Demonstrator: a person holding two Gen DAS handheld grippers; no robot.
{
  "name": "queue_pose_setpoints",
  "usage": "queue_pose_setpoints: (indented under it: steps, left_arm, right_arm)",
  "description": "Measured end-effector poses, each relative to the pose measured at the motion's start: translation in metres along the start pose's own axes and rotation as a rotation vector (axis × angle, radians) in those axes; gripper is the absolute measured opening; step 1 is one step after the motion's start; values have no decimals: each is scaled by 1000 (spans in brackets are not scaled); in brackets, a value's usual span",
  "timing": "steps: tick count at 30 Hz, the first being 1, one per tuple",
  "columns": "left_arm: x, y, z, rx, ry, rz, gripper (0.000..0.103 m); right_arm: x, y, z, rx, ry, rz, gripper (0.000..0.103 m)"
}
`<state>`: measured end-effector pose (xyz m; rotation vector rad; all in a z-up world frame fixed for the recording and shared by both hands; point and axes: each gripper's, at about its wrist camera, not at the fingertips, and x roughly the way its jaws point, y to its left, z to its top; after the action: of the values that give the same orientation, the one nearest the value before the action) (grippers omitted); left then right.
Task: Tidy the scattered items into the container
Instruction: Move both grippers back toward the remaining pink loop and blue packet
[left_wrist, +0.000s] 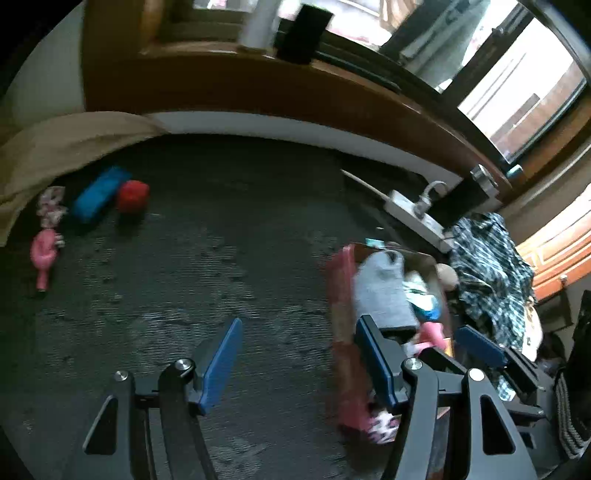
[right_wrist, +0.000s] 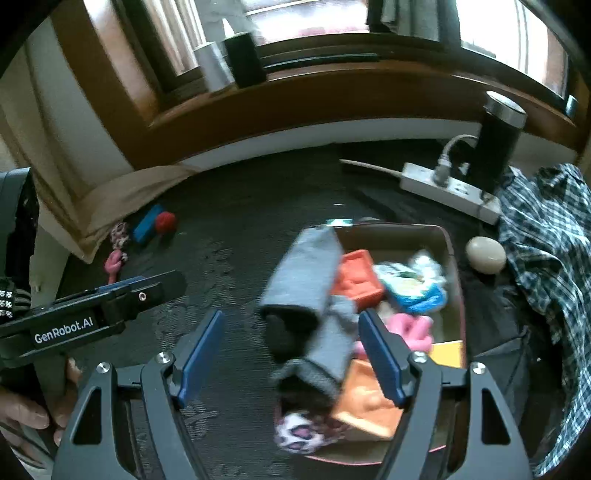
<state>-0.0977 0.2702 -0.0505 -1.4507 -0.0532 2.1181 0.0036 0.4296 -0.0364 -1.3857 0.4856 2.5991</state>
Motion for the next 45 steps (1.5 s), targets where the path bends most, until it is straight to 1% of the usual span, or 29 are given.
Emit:
queue_pose_setpoints:
  steps: [6, 13, 16, 21, 24, 30, 36, 41, 45]
  left_arm:
    - [-29, 51, -8, -57, -35, 43, 66]
    - [-61, 130, -15, -161, -67, 90, 66]
    - [-72, 160, -18, -196, -75, 106, 66]
    - [-83, 205, -23, -236, -86, 146, 66]
    - [-85, 226, -25, -263, -82, 145, 66]
    - [-80, 254, -20, -285, -69, 141, 66]
    - [-70, 269, -10, -286, -53, 132, 66]
    - [-57, 277, -1, -289, -33, 123, 66]
    - [-42, 284, 5, -298, -11, 118, 66]
  right_arm:
    - [9, 51, 2, -62, 8, 23, 78]
    - [27, 120, 1, -144, 33, 63, 78]
    - [35, 147, 0, -181, 41, 61, 78]
    - [48, 191, -4, -233, 56, 76, 78]
    - [55, 211, -7, -254, 68, 75, 78]
    - [67, 235, -6, -272, 85, 56, 78]
    - [82, 245, -2, -271, 100, 14, 78]
    - [95, 240, 4, -247, 112, -25, 78]
    - [109, 224, 11, -178, 128, -18, 78]
